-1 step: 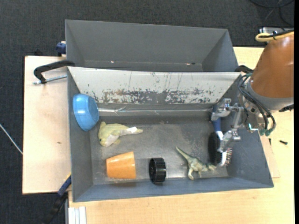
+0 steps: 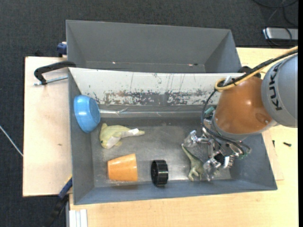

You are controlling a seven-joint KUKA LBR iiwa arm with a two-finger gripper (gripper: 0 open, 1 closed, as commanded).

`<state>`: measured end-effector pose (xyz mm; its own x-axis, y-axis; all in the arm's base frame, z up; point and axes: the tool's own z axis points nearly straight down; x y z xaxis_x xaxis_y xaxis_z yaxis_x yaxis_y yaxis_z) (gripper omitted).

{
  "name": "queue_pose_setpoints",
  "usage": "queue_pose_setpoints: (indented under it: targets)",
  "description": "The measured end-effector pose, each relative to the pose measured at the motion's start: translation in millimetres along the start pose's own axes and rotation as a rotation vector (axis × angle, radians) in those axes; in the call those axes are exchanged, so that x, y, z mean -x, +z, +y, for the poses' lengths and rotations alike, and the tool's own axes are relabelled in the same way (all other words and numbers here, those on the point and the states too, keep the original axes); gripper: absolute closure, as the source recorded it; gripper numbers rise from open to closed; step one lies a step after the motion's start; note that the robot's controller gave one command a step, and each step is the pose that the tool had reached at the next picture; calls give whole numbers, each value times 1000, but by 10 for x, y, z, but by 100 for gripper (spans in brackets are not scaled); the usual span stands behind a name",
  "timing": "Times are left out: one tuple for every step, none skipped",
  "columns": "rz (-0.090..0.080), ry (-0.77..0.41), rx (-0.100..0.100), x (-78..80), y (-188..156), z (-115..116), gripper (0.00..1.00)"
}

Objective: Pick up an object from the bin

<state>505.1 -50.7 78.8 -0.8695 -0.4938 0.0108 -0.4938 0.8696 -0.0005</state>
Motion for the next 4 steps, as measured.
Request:
queue_pose_setpoints:
  targets:
    - [-23, -769, 3, -495, -209, -726, 0]
    - [-18, -921, -3, -297, -212, -755, 0]
    - [-35, -1034, -1, -220, -71, -757, 0]
    - [-34, -1050, -1, -217, -71, -756, 0]
